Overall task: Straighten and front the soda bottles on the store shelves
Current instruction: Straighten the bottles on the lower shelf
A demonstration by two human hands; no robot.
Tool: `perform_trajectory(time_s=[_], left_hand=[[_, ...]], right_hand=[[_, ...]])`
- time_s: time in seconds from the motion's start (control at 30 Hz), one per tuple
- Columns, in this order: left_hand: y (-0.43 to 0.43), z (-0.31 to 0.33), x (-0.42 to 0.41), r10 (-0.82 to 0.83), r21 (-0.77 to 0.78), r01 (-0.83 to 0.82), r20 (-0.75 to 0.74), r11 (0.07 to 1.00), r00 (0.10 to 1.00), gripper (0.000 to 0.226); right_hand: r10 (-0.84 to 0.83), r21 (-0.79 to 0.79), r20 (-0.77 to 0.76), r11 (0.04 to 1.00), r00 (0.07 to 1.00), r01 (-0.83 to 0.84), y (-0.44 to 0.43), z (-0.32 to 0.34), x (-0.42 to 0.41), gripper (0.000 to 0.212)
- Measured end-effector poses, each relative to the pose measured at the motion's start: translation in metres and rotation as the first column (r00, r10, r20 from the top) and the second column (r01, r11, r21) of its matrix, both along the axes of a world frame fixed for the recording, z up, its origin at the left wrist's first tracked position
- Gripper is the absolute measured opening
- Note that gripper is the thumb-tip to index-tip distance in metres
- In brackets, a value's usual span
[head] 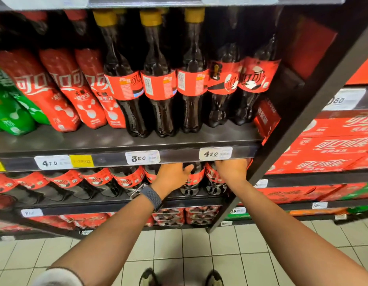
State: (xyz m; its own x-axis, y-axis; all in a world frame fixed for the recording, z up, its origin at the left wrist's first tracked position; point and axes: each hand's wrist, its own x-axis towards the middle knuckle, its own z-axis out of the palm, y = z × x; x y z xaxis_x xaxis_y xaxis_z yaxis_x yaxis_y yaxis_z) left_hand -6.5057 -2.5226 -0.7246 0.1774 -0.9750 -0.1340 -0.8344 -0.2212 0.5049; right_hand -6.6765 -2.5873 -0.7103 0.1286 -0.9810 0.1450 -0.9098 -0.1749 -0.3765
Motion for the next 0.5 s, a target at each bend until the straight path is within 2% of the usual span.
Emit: perform_trajectory(time_s=[0.07,0.2,0.3,0.4,0.5], left_hand=[[-0.001,-0.003,0.000,0.021,-0.009,-0.021,-0.009,1.000,1.000,0.043],[0.000,-0.006,-0.007,0.054,-0.116,-0.058,-0.035,0.992,0.998,0.047],[0.001,-0.010,-0.010,0.084,-0.219,-0.078,0.019,0.973,0.996,0.048],[-0.002,-0.009,-0.009,0.068,-0.220,-0.051,0.073,0.974,0.995,0.050],[-0.003,-0.009,-0.005,0.023,-0.198,-0.022,0.002,0.980,1.000,0.046]], right_hand=[[0.035,-0.031,-0.014,0.999,0.999,-0.036,-0.001,-0.002,-0.003,0.026],[0.008,0.018,0.138,1.000,0.990,-0.010,-0.001,-0.001,-0.006,0.024],[0.018,0.049,0.203,0.998,0.979,-0.029,0.000,-0.002,-0.008,0.025],[0.056,0.064,0.320,0.995,0.946,-0.080,0.001,-0.004,-0.012,0.021],[0.085,0.025,0.477,0.994,0.875,-0.110,0.006,-0.003,-0.012,0.028]])
